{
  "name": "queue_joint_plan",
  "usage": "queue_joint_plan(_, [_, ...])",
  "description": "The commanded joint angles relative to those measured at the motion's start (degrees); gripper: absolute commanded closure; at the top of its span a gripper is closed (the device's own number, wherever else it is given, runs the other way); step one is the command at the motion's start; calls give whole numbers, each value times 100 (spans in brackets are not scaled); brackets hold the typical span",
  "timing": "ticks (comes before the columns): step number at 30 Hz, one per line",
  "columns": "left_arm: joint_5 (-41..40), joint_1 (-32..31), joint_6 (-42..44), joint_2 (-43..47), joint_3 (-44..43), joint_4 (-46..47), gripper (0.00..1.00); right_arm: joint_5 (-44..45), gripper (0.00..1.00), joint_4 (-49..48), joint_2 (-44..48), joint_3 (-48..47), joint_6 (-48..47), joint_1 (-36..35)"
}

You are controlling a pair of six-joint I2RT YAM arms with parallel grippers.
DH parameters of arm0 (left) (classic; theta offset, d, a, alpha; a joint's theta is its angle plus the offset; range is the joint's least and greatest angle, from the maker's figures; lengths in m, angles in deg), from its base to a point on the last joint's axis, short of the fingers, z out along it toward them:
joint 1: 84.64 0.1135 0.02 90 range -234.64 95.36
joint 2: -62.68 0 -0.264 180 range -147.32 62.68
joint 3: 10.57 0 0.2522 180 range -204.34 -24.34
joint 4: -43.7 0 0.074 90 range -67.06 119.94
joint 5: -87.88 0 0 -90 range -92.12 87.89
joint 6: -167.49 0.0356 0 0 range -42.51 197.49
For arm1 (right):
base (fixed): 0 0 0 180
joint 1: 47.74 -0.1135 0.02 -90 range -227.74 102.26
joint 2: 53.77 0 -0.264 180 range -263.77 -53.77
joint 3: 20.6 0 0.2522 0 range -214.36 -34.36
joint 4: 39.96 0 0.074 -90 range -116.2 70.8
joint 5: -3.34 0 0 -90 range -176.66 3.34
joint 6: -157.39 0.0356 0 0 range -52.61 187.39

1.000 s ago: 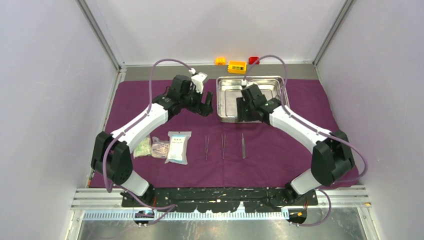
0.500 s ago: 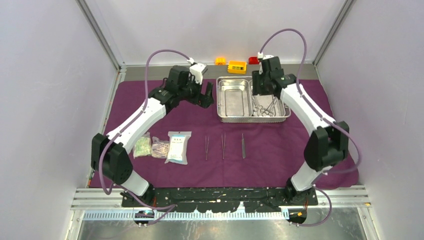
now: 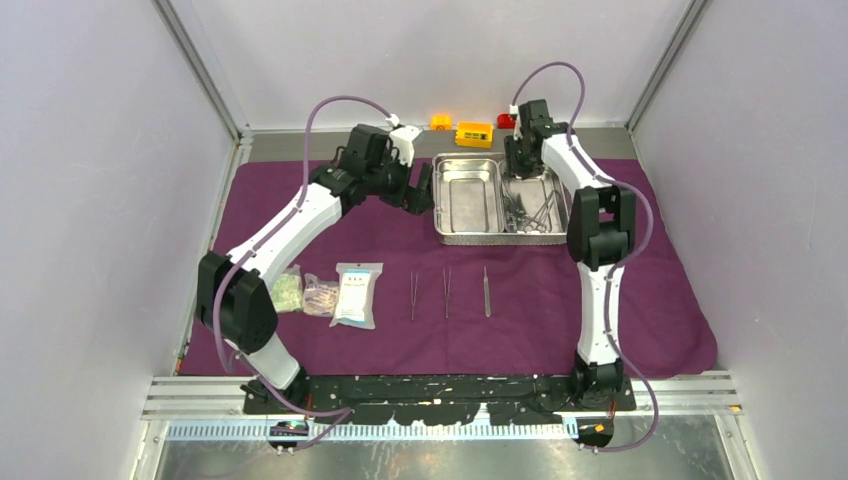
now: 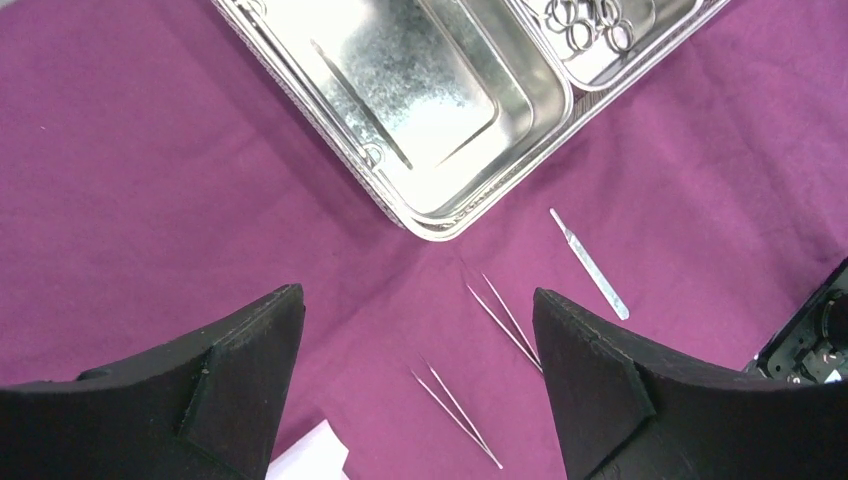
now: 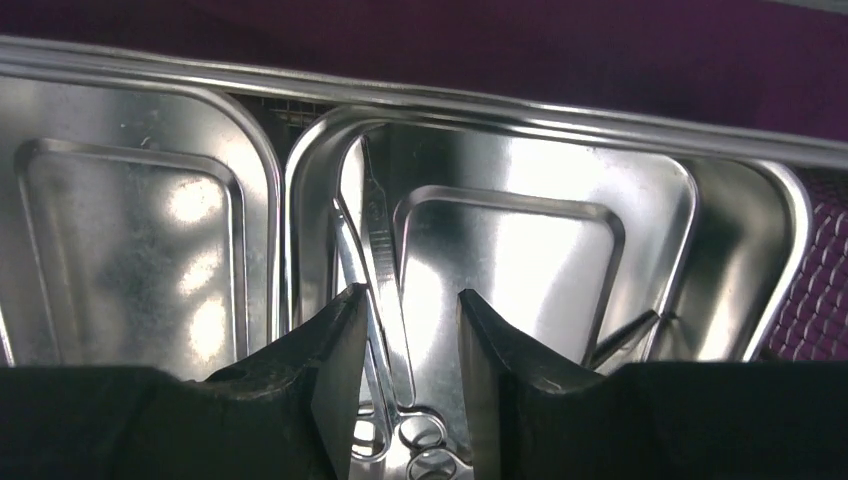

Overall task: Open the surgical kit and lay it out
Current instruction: Adjust the medical item in the container.

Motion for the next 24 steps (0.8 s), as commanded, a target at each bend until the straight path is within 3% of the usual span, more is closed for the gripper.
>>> queue_joint_plan(1, [258, 30, 148, -50, -284, -184, 14, -84, 57, 150, -296, -857, -171, 2])
queue_joint_plan(9, [409, 30, 132, -115, -234, -142, 14, -181, 59, 371, -915, -1609, -166, 4])
queue_joint_plan(24, [532, 38, 291, -270, -514, -396, 15, -337, 62, 202, -1181, -1725, -458, -2])
